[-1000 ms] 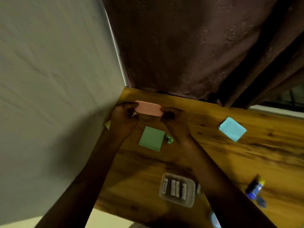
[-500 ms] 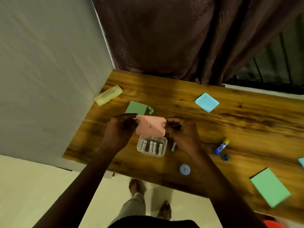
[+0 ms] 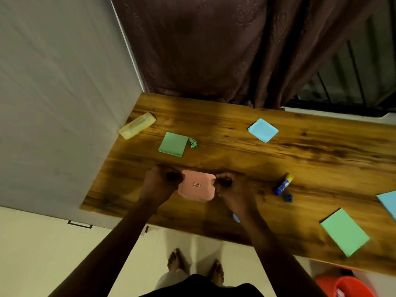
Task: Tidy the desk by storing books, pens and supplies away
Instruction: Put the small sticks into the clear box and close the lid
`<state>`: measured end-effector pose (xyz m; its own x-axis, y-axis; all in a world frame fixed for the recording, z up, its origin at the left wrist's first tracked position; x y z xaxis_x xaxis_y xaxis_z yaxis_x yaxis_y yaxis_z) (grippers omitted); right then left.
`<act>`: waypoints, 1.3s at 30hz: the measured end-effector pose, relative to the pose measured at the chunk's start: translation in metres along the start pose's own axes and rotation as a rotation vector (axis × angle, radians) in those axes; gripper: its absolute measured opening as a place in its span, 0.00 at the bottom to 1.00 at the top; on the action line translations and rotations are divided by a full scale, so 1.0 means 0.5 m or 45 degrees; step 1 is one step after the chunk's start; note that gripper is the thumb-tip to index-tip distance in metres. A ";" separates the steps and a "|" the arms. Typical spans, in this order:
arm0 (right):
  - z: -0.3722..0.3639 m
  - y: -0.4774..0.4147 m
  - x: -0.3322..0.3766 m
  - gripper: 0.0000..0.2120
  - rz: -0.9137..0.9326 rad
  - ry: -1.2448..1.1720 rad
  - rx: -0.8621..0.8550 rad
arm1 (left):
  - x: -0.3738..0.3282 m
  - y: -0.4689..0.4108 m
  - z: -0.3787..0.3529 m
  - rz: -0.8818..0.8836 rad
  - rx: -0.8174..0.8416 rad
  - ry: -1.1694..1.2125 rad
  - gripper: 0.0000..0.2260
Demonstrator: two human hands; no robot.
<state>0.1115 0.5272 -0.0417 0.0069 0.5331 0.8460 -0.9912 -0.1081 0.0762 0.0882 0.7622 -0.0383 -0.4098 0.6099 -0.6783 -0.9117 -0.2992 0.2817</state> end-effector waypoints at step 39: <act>-0.035 0.038 0.010 0.26 0.375 0.429 -0.155 | -0.076 -0.107 0.010 -0.341 -0.037 -0.159 0.18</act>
<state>0.0903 0.5424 -0.0455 -0.3003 0.7396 0.6023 -0.9531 -0.2068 -0.2212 0.1522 0.7588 -0.0241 -0.1569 0.7550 -0.6367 -0.9873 -0.1350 0.0832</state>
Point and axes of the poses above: each hand's wrist, its own y-axis away from the middle knuckle, its own z-axis out of the back of the hand, x = y × z, the point moved 5 cm from there along -y, towards the middle knuckle, and after that the axes turned 7 degrees about z, right-handed, at the moved point
